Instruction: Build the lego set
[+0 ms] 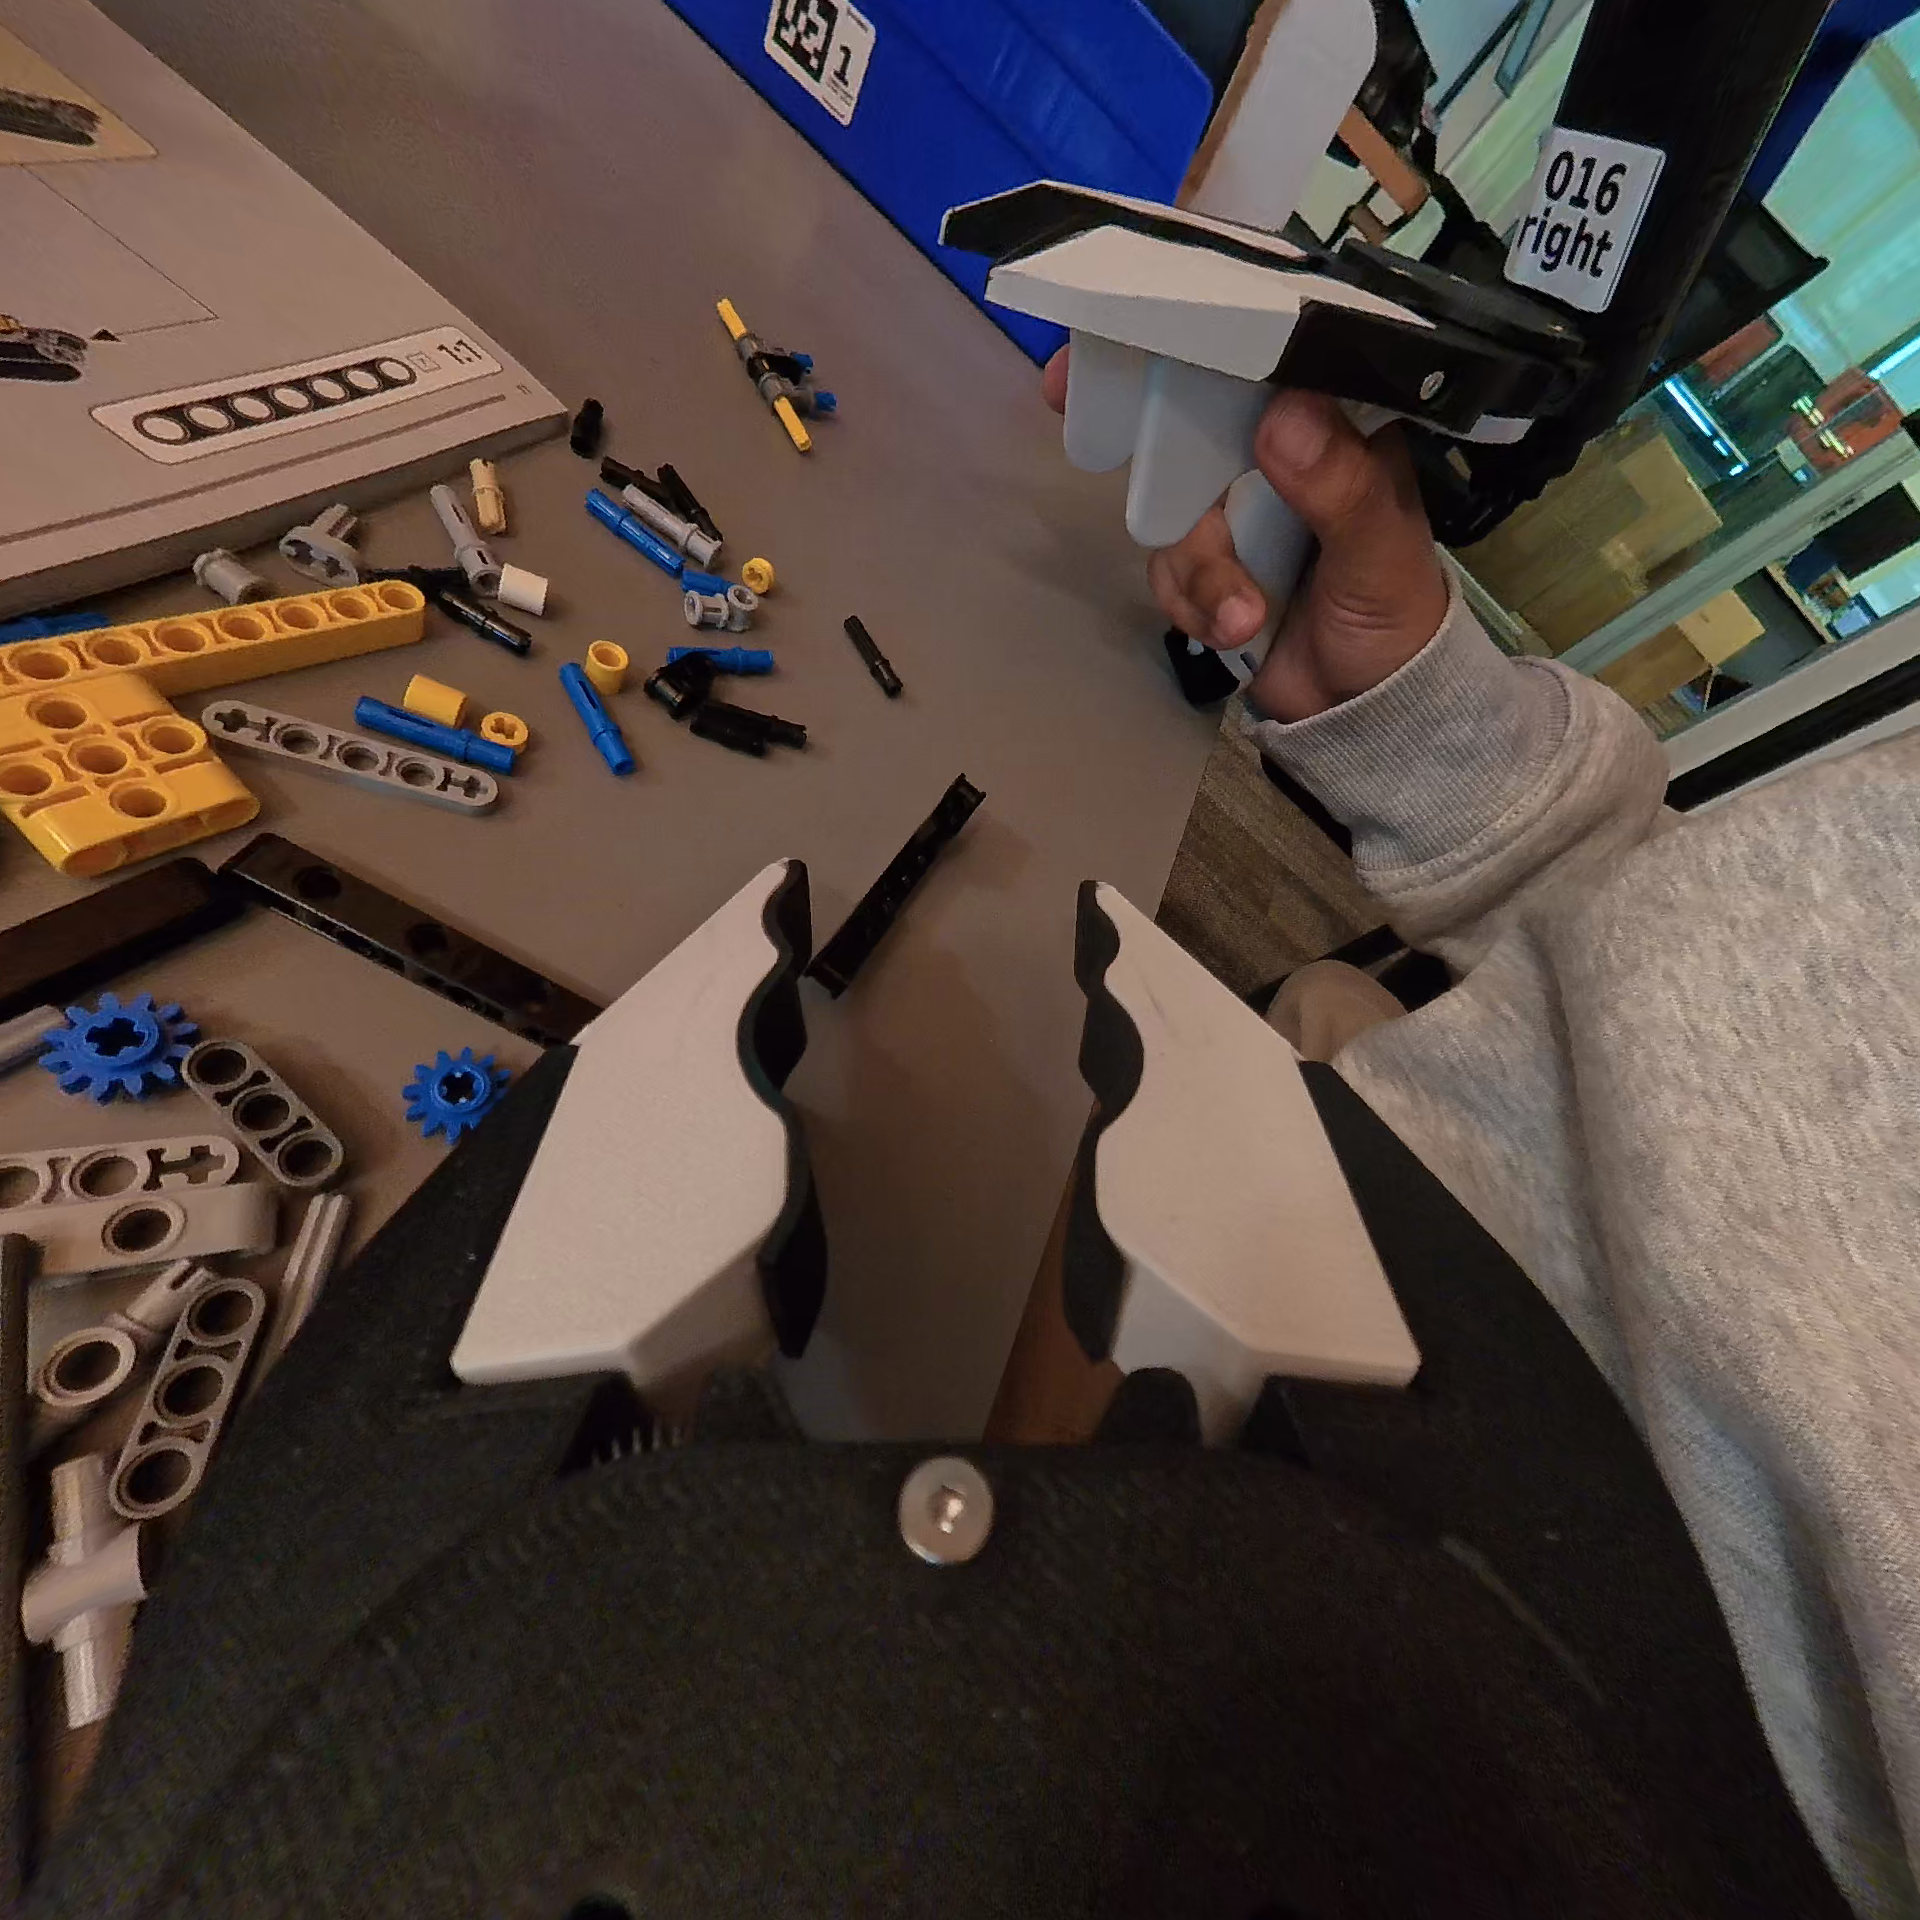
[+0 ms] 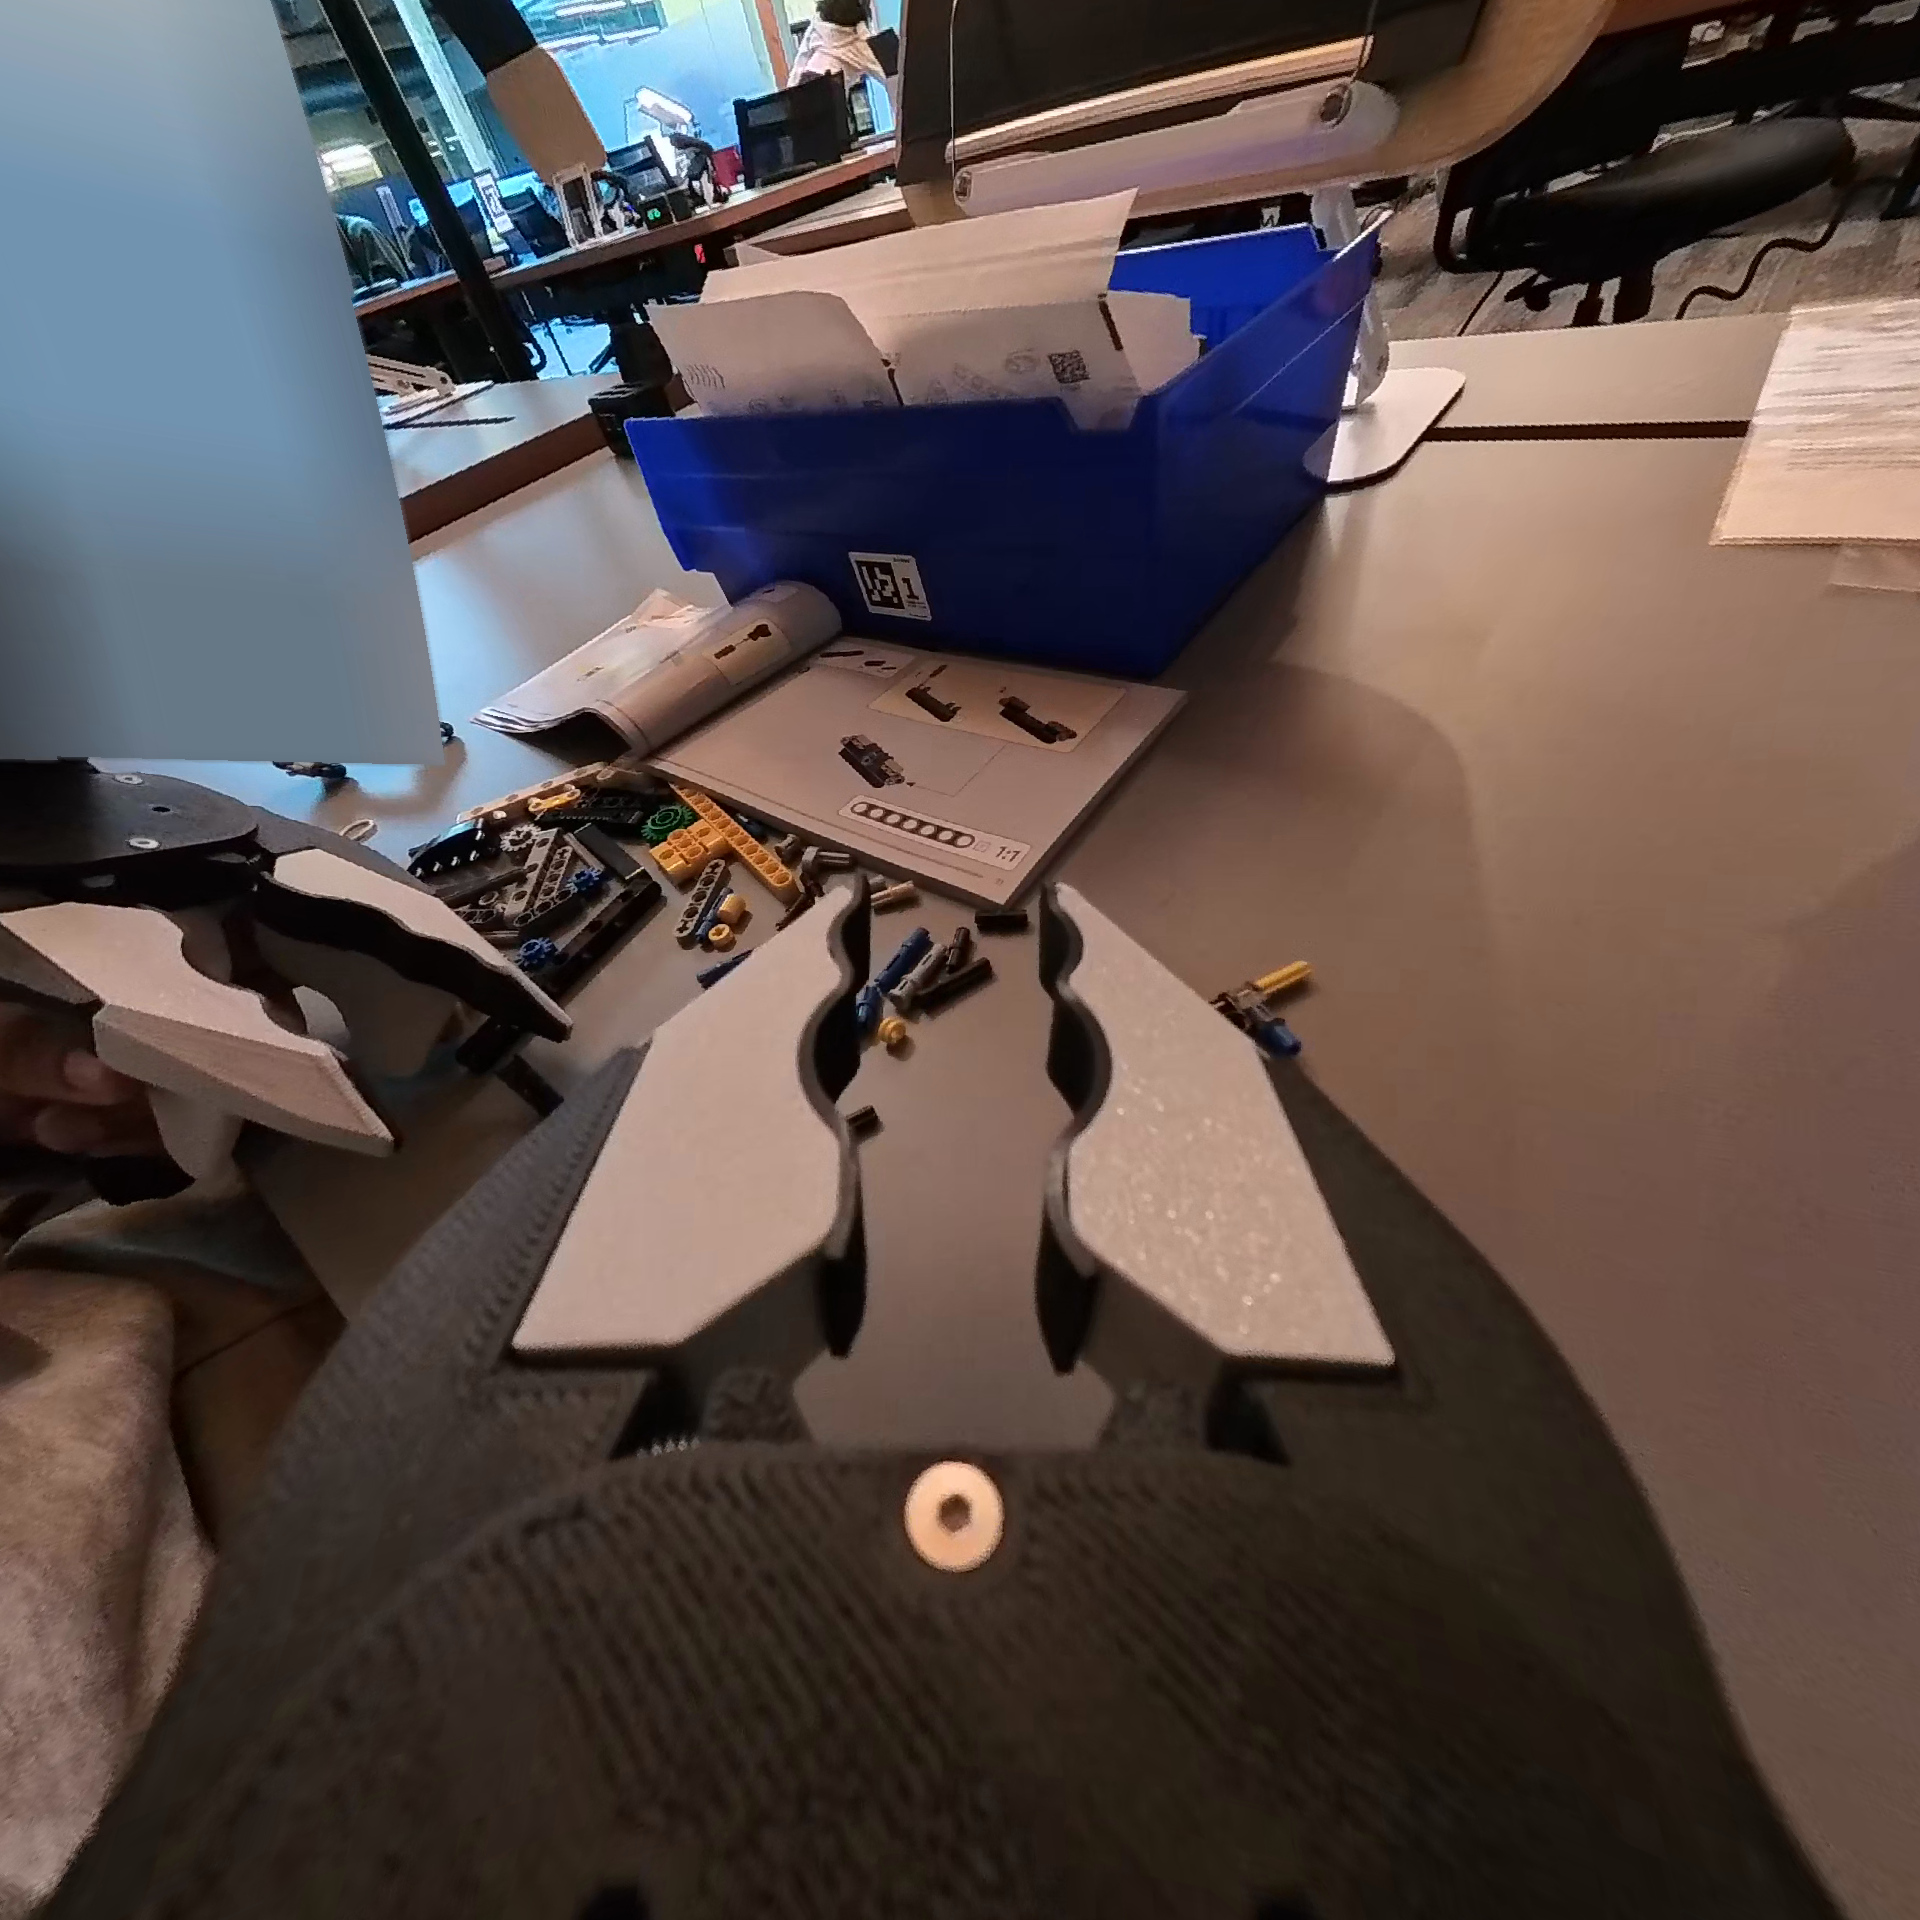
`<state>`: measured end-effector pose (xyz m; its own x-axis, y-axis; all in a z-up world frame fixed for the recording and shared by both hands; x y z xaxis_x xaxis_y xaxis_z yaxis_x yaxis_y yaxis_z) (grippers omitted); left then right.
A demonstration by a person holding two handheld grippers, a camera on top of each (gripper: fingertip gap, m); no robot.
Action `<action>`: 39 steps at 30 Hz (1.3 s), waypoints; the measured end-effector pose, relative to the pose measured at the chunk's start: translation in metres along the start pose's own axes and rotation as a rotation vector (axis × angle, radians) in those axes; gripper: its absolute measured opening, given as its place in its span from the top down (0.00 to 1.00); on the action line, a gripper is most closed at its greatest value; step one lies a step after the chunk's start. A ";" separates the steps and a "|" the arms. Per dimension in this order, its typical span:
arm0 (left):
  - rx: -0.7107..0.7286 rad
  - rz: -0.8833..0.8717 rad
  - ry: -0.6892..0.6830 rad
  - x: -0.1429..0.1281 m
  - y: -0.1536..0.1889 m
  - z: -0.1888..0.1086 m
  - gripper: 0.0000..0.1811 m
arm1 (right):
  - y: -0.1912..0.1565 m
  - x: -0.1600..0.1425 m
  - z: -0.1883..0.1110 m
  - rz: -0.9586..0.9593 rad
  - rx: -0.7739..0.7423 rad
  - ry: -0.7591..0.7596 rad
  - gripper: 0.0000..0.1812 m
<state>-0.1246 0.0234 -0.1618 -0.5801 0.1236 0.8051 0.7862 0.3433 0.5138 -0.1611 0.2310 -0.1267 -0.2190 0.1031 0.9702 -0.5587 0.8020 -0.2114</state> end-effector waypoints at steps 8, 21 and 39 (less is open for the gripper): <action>-0.003 -0.001 0.001 0.000 0.000 0.000 0.72 | 0.004 -0.002 0.002 0.007 -0.050 -0.022 0.83; -0.010 0.000 0.002 0.000 0.001 0.000 0.72 | 0.028 -0.033 0.028 -0.060 -0.265 -0.409 0.69; -0.015 0.007 0.013 0.000 0.001 -0.002 0.72 | 0.027 -0.027 0.018 -0.119 -0.269 -0.361 1.00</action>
<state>-0.1233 0.0223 -0.1603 -0.5722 0.1139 0.8121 0.7931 0.3289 0.5127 -0.1850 0.2392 -0.1613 -0.4572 -0.1719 0.8726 -0.3796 0.9250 -0.0167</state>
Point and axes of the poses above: each gripper's, where its closed fingertips meet, z out along the fingers, x out of its top, y = z × x across the jaws, the point moved 7 cm from there along -z, back along the fingers, and after that the axes turned 7 degrees about y, right-handed, at the moved point
